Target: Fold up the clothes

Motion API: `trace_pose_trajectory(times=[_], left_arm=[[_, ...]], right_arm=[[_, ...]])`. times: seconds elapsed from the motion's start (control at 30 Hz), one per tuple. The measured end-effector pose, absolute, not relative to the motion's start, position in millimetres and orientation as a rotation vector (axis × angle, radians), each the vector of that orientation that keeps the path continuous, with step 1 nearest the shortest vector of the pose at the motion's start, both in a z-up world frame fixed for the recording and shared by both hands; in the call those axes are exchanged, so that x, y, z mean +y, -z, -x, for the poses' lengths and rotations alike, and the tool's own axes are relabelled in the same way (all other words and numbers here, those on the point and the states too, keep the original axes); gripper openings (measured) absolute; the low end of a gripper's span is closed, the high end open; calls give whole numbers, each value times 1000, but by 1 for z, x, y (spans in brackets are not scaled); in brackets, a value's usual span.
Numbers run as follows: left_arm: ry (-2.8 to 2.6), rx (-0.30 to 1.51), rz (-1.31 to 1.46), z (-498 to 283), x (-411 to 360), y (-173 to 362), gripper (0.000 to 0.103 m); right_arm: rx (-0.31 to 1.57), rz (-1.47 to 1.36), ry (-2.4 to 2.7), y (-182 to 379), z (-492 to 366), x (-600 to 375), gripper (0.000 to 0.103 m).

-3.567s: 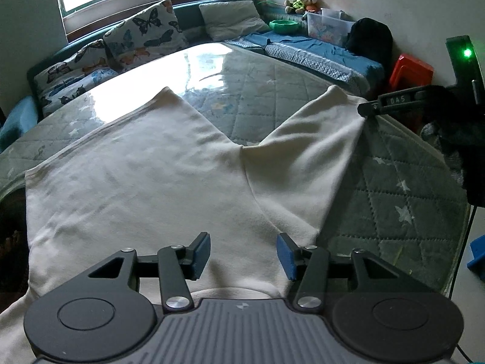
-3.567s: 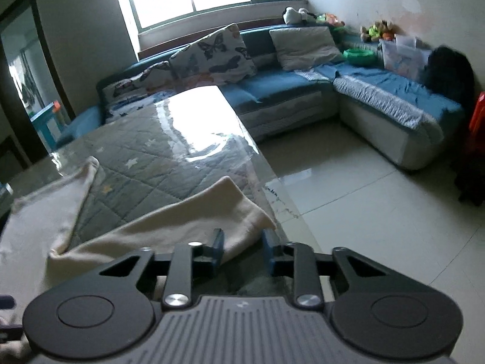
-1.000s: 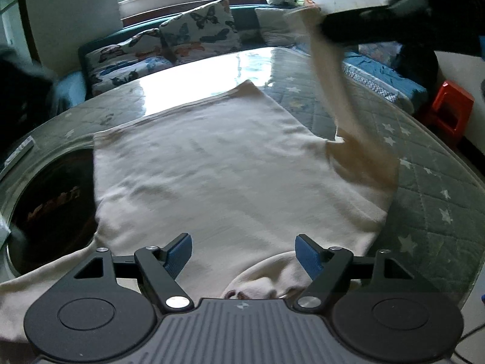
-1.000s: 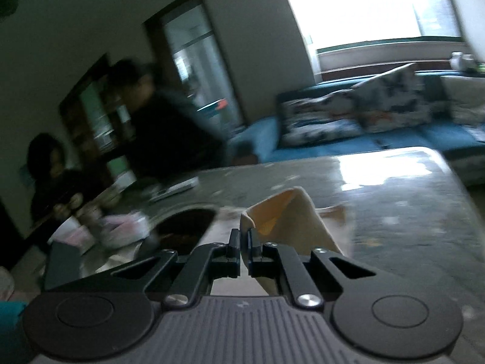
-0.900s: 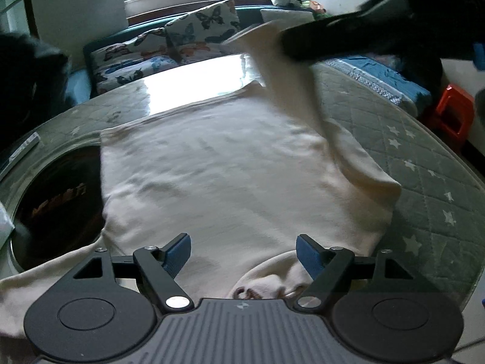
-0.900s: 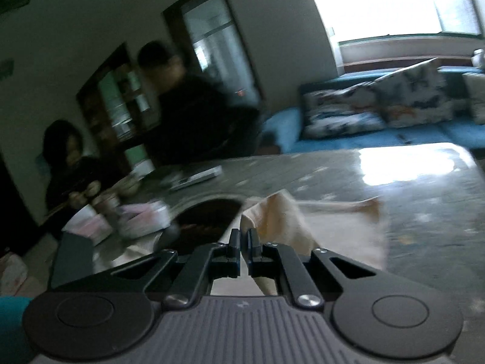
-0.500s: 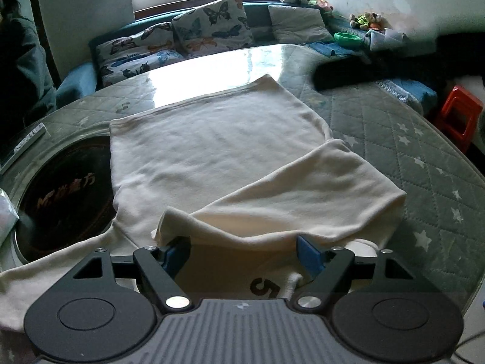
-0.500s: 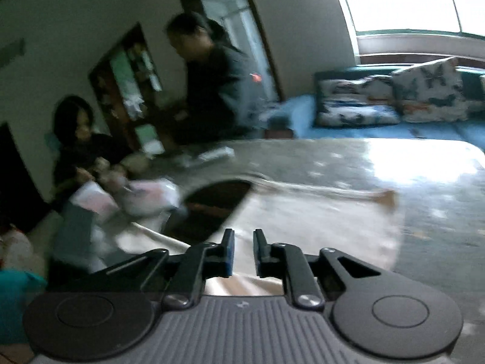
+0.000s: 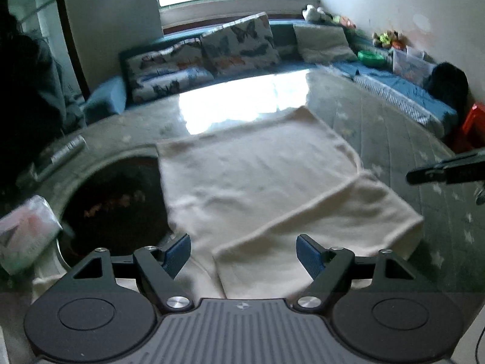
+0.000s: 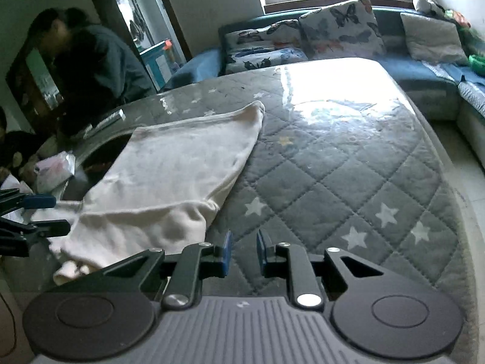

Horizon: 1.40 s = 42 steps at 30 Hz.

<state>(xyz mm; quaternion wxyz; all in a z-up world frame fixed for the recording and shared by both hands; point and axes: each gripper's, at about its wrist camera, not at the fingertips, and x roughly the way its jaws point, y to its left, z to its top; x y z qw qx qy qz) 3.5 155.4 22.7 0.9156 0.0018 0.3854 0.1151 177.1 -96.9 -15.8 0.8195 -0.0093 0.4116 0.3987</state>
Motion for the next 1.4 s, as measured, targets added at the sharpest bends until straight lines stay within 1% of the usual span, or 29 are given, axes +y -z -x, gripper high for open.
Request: trace_pose_trajectory(times=[0.13,0.2,0.23,0.33,0.4,0.43,0.5,0.53,0.63,0.77,0.9,1.17,1.23,1.33,1.4], left_arm=[[-193,793,-18,-12,146,-22,79],[-180,815,-24,-17,143,-14,78],[-176,828,-20,-19,142,-10,78],[-175,858,-1,-23,145,1,78],[-180,869,4,-24,148,7,78],[-184,875,7,-25,150,9,78],[-191,887,16,-27,153,15,78],[-191,892,23,-28,154,17,78],[-184,904,35,-31,153,23,78],[-163,907,47,-35,148,26,78],[-116,901,41,-43,135,28,79],[-3,890,6,-52,99,32,79],[8,894,8,-52,98,32,79],[5,902,13,-52,102,32,79],[-6,905,13,-51,105,31,79]], right_arm=[[914,-58,-910,20,-183,-80,18],[921,-54,-933,23,-181,-68,23],[921,-43,-936,24,-179,-62,27],[932,-25,-943,30,-177,-50,28],[926,-8,-933,31,-175,-46,31],[922,1,-927,32,-174,-45,30],[913,18,-914,33,-172,-42,25],[909,27,-908,33,-171,-40,15],[890,57,-887,34,-167,-38,9],[838,103,-830,31,-162,-45,8],[827,94,-745,31,-166,-65,8],[816,-44,-537,39,-158,-125,8],[827,-83,-515,41,-153,-137,8],[833,-56,-519,38,-146,-145,10],[805,-29,-520,29,-145,-143,10]])
